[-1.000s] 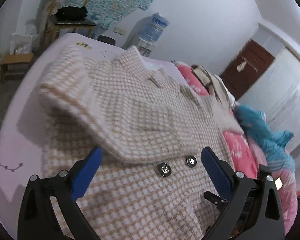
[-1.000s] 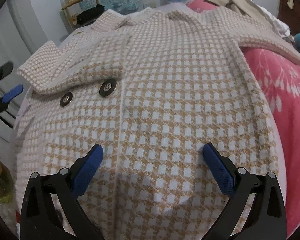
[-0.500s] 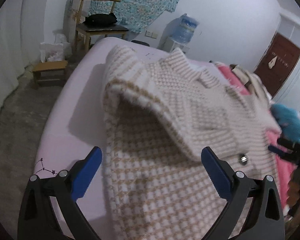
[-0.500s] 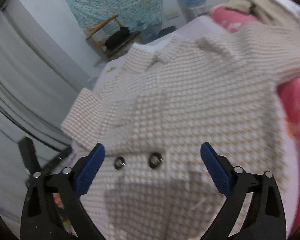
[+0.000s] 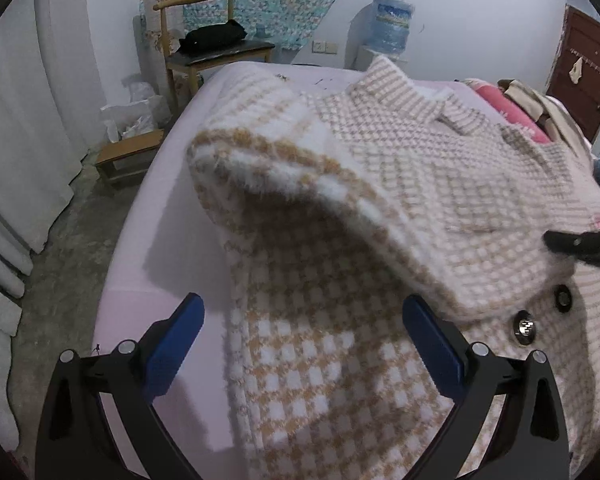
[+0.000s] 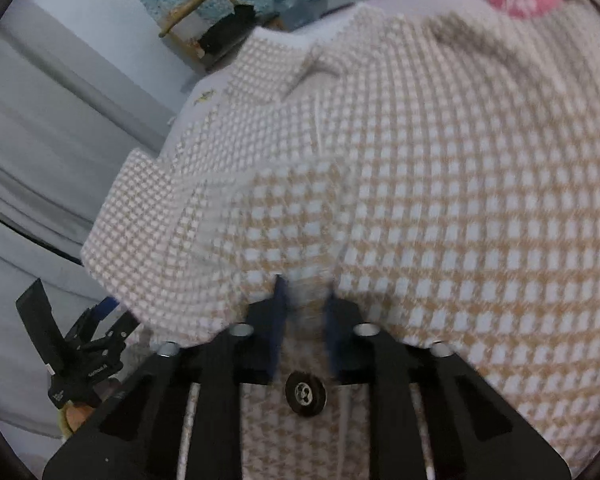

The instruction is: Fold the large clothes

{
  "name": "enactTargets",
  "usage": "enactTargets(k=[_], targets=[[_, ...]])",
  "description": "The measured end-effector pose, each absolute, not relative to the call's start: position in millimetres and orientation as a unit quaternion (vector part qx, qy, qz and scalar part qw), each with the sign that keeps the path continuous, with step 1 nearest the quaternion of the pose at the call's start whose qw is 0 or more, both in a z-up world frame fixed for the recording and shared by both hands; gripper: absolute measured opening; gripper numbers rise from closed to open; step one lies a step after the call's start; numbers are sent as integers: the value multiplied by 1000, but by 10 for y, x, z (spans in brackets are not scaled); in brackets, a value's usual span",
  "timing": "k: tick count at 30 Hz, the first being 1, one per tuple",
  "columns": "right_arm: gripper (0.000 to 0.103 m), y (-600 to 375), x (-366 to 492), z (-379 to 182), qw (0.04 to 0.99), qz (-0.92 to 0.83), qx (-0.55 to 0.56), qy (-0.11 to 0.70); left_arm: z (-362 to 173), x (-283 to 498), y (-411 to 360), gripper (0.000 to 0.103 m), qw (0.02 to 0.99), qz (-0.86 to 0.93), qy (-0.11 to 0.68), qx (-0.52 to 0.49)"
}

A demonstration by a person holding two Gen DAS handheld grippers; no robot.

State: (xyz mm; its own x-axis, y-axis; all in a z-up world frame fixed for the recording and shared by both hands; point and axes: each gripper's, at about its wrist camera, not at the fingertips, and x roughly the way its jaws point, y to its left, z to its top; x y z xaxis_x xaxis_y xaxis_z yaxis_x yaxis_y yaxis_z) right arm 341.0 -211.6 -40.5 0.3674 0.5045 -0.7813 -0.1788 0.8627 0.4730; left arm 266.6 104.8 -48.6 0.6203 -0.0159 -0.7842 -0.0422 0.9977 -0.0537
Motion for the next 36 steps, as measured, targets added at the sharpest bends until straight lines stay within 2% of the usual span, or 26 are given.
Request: enactTargets(k=[3,19,31,36], targets=[[7,-2101,3474,-287,820,214,153,508,-542,2677,1060,98,895,15,445,-37],[6,-2322,3834,700,900,169,83,393,-620,2732,1085,98,888,35,458,-32],[6,-2510,4169,300,901,111,50,416,-622,2748,1072,98,888,36,457,-34],[25,-2689,4306,-93,894,40,23,446,-624,2746,1074,98,888,35,458,-34]])
